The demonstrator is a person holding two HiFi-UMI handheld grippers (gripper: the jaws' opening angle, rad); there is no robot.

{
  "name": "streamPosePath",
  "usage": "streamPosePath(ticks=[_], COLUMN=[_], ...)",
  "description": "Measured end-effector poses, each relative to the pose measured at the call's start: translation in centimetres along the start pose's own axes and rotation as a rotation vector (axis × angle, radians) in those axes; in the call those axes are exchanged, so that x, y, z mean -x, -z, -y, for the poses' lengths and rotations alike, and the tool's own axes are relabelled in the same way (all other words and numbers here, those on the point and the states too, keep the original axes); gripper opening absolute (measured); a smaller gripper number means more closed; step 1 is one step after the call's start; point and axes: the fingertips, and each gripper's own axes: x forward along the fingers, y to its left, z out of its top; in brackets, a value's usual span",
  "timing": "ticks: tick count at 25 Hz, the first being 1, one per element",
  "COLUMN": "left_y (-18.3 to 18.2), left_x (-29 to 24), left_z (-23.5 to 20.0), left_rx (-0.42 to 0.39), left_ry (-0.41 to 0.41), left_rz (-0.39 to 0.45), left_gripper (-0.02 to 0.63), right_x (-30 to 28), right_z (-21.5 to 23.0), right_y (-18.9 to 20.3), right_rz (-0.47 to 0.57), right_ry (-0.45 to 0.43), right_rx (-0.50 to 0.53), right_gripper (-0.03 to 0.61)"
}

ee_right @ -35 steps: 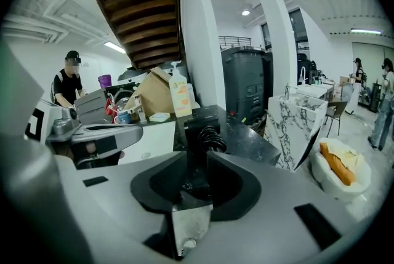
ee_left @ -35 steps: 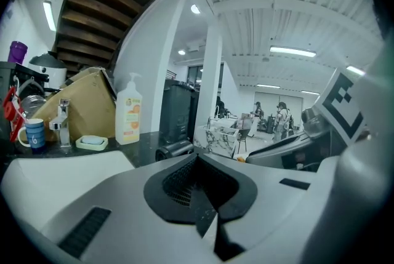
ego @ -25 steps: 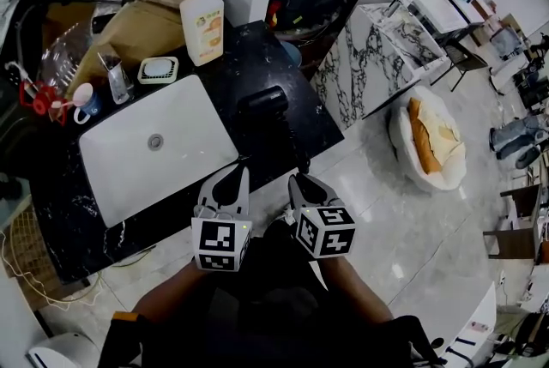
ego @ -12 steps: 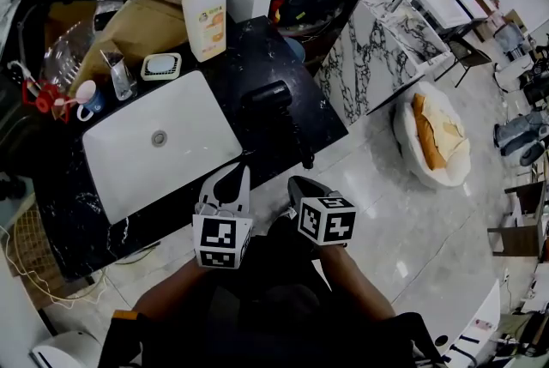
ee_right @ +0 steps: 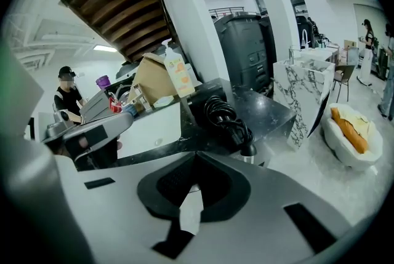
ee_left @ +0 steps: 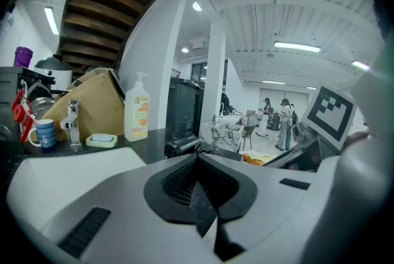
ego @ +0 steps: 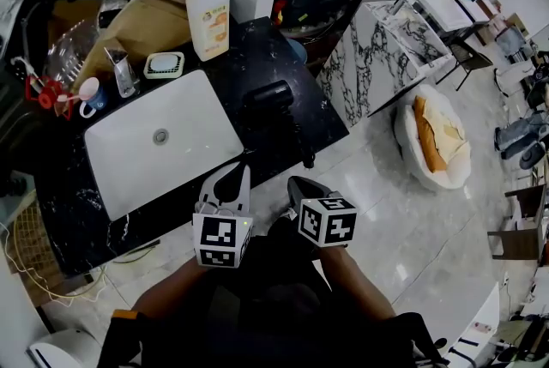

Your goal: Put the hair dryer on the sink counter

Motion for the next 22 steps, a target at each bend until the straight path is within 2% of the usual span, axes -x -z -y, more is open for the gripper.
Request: streamPosePath(ticks=[22], left_y=[0.0], left_x=[0.9], left_z=[1.4], left_rx=[-0.004], left_ry=[0.004], left_rz=[0.009], left_gripper=[0.009], right_x=[1.5], right_z=[-0.1], right_y=[0.5], right_rz=[0.029], right_ry=[-0.005], right_rx=[0.010], right_gripper=[0.015])
